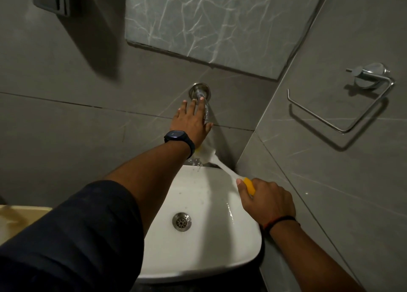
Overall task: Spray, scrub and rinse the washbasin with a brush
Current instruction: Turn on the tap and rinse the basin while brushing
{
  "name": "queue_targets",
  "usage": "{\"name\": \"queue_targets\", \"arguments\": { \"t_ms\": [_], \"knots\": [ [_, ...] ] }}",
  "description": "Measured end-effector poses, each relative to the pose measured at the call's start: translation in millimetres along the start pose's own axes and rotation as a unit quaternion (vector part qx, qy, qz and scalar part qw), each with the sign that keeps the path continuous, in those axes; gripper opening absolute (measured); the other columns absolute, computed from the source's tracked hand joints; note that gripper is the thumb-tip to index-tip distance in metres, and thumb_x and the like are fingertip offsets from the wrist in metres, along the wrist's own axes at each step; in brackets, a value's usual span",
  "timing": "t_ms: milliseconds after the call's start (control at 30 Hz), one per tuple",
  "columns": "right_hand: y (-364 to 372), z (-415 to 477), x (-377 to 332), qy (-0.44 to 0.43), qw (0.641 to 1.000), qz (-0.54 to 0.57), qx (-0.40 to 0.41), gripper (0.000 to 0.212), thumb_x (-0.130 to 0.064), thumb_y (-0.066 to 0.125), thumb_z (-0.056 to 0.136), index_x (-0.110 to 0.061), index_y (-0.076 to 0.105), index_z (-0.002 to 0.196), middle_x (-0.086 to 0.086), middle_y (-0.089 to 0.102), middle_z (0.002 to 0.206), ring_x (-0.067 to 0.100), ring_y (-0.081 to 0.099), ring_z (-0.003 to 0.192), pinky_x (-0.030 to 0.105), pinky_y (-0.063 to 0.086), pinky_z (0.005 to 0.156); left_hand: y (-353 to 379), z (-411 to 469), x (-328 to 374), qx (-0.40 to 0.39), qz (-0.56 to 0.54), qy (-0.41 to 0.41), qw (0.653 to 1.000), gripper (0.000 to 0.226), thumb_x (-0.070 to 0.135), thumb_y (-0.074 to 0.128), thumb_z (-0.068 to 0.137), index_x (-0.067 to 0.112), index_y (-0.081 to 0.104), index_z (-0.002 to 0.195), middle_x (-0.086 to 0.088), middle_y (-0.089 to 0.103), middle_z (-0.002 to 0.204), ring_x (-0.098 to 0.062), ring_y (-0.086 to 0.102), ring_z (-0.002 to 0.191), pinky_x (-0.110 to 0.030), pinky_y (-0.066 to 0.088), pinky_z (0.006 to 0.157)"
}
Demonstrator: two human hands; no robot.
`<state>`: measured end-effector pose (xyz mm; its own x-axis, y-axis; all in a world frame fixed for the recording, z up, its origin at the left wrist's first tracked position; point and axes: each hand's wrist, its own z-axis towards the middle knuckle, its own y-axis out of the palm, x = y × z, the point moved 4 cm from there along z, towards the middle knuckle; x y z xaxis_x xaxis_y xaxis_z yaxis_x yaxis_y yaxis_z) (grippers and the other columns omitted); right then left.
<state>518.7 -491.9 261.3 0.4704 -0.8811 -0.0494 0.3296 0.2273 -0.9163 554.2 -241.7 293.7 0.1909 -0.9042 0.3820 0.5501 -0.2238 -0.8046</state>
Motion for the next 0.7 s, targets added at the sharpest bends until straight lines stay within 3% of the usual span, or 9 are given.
{"name": "queue_targets", "arguments": {
  "t_ms": [267, 400, 533, 700],
  "knots": [
    [1, 3, -4, -0.013, 1.0, -0.009, 0.004, 0.047, -0.06, 0.041, 0.086, -0.022, 0.046, 0.058, 0.003, 0.066, 0.06, 0.021, 0.038, 0.047, 0.023, 0.015, 0.043, 2, -1, -1, 0.0, -0.008, -0.002, 1.0, 0.078, 0.05, 0.045, 0.09, 0.021, -0.001, 0.147, -0.017, 0.018, 0.155, -0.036, 0.012, 0.143, -0.05, 0.02, 0.115],
    [1, 4, -8, -0.029, 1.0, -0.011, 0.003, 0.046, -0.06, 0.042, 0.085, -0.023, 0.045, 0.058, 0.003, 0.063, 0.056, 0.025, 0.049, 0.046, 0.023, 0.018, 0.044, 1, 0, -2, 0.002, -0.005, 0.0, 1.0, 0.078, 0.05, 0.045, 0.09, 0.019, 0.0, 0.147, -0.017, 0.019, 0.155, -0.036, 0.012, 0.143, -0.05, 0.02, 0.115],
    [-2, 2, -8, -0.036, 0.999, -0.037, 0.017, 0.045, -0.06, 0.044, 0.085, -0.024, 0.044, 0.057, 0.002, 0.062, 0.054, 0.018, 0.032, 0.042, 0.019, 0.009, 0.044, 0, -1, -1, 0.004, 0.002, -0.001, 1.0, 0.078, 0.05, 0.045, 0.09, 0.02, 0.0, 0.147, -0.017, 0.019, 0.154, -0.036, 0.013, 0.142, -0.05, 0.02, 0.115],
    [2, -5, 0, 0.017, 1.0, 0.002, 0.0, 0.048, -0.061, 0.038, 0.087, -0.023, 0.048, 0.058, 0.002, 0.062, 0.058, 0.02, 0.037, 0.047, 0.026, 0.021, 0.045, 0, -7, -6, -0.013, 0.013, -0.001, 1.0, 0.084, 0.057, 0.046, 0.086, 0.018, 0.003, 0.147, -0.016, 0.021, 0.154, -0.035, 0.013, 0.143, -0.049, 0.018, 0.114]
  ]
}}
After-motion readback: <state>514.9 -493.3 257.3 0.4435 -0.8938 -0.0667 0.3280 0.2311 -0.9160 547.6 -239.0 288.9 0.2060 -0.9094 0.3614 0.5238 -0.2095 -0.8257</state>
